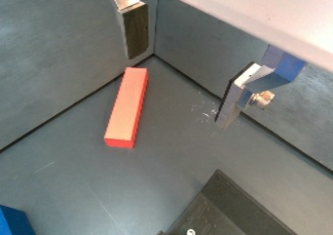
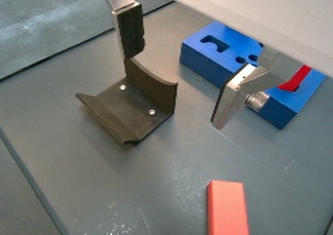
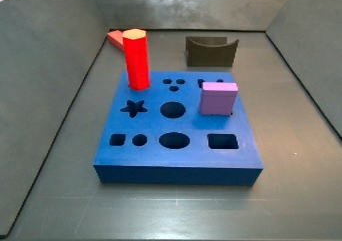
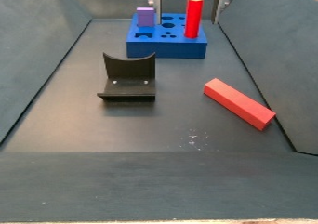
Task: Pick up the rectangle object. Move up. Place the rectangle object on the fixture. Regrasp the rectangle object. Move to above the board. Insert the rectangle object.
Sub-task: Pick up the rectangle object.
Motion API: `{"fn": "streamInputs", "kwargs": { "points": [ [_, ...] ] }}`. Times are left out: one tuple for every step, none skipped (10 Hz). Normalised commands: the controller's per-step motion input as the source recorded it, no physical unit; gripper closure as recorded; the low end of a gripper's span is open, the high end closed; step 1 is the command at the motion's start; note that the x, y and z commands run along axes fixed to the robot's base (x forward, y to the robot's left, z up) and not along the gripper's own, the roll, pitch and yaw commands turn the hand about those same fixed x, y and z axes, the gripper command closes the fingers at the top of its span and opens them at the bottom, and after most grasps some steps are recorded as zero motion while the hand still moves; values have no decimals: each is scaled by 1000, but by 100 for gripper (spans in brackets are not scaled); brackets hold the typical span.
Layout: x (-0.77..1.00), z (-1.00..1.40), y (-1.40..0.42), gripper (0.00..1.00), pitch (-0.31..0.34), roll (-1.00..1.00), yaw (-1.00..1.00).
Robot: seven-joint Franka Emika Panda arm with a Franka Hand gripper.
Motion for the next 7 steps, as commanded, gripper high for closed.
{"fn": "streamInputs", "kwargs": {
  "points": [
    [0, -80, 0, 0, 0, 0, 0],
    [-217, -426, 0, 0, -54, 0, 69],
    [-589, -800, -254, 0, -67, 91, 606],
    [-217, -823, -246, 0, 0, 131, 857],
    [-189, -971, -166, 0, 0, 113, 871],
    [-263, -1000, -120, 0, 0, 101, 823],
    [-391, -1000, 0, 0, -26, 67, 797]
  ]
}}
